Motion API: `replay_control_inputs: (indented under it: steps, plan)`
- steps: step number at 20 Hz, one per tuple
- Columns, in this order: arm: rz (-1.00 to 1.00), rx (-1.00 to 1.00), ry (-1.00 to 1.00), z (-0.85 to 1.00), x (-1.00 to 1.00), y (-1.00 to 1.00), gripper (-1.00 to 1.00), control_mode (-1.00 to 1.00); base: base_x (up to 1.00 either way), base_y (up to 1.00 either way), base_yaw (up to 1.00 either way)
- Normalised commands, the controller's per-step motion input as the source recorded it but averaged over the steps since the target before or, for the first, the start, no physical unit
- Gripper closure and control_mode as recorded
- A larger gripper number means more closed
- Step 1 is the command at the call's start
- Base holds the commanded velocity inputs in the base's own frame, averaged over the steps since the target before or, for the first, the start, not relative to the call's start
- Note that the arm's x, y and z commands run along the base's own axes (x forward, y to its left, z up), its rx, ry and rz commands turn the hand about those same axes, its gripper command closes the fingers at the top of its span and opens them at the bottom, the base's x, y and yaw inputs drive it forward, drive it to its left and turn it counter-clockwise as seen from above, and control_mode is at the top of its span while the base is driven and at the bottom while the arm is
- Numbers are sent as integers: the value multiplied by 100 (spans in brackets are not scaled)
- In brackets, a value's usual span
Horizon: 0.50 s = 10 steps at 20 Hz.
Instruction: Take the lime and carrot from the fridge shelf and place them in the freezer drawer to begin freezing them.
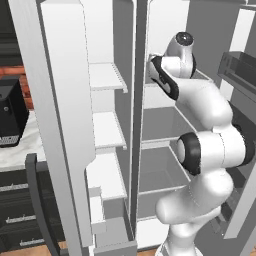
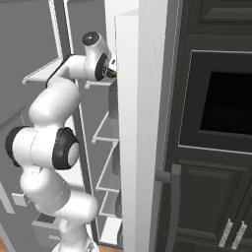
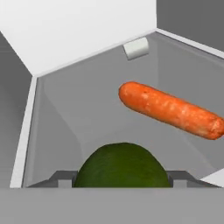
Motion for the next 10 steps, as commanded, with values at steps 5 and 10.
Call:
replay_control_inputs:
  steps: [5,10]
  plan:
    - [0,0,-7,0,-100,41,100,-100,0,0,0]
    - [0,0,-4,0,-100,23,100,-100,0,0,0]
